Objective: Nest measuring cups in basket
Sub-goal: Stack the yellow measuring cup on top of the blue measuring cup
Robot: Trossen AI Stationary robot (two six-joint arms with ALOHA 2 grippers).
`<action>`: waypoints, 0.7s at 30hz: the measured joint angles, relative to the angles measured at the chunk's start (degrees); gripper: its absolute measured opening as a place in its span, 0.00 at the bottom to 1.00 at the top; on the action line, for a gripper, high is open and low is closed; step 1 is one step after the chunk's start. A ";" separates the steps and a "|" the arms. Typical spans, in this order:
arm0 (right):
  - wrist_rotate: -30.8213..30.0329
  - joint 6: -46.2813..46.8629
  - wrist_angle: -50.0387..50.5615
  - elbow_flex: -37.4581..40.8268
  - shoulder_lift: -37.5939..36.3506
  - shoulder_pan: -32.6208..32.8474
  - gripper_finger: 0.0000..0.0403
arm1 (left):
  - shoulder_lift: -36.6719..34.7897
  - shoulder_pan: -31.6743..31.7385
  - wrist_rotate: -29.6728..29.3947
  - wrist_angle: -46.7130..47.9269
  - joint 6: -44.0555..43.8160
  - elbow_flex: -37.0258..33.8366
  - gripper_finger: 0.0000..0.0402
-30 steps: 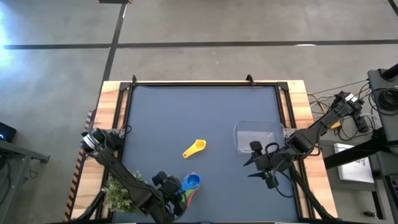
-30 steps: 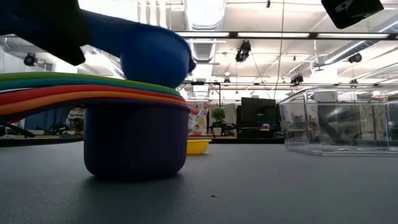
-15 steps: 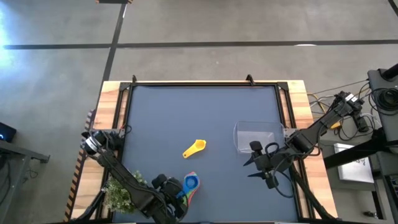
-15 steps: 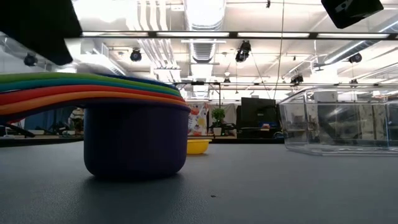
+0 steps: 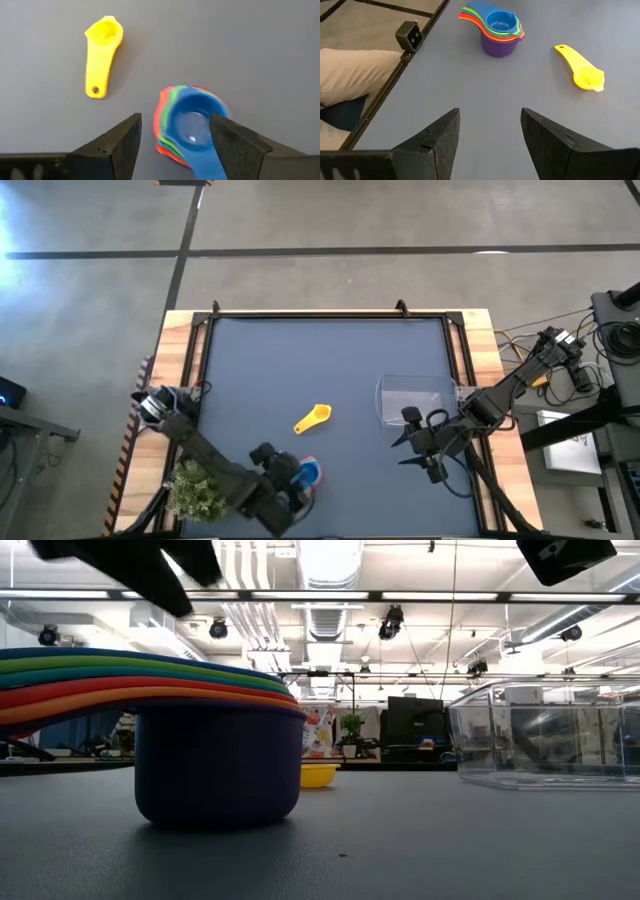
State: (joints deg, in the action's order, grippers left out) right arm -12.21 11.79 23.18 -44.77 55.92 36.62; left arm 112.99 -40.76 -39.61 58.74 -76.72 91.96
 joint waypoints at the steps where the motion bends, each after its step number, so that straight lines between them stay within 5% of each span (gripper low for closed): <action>1: -0.01 -0.12 -0.02 0.00 0.00 0.00 0.49 | 0.00 1.22 0.82 -0.06 1.49 -0.27 0.53; 14: 0.07 0.22 0.07 0.00 0.00 0.00 0.49 | -1.72 15.90 6.00 -2.05 22.20 -1.39 0.51; 21: 0.13 1.12 0.11 0.00 0.00 0.00 0.49 | -8.81 21.65 9.83 -19.34 28.85 -15.36 0.51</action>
State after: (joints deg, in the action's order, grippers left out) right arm -12.08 12.91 23.29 -44.77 55.92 36.62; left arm 104.18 -19.11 -29.79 39.41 -47.87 76.60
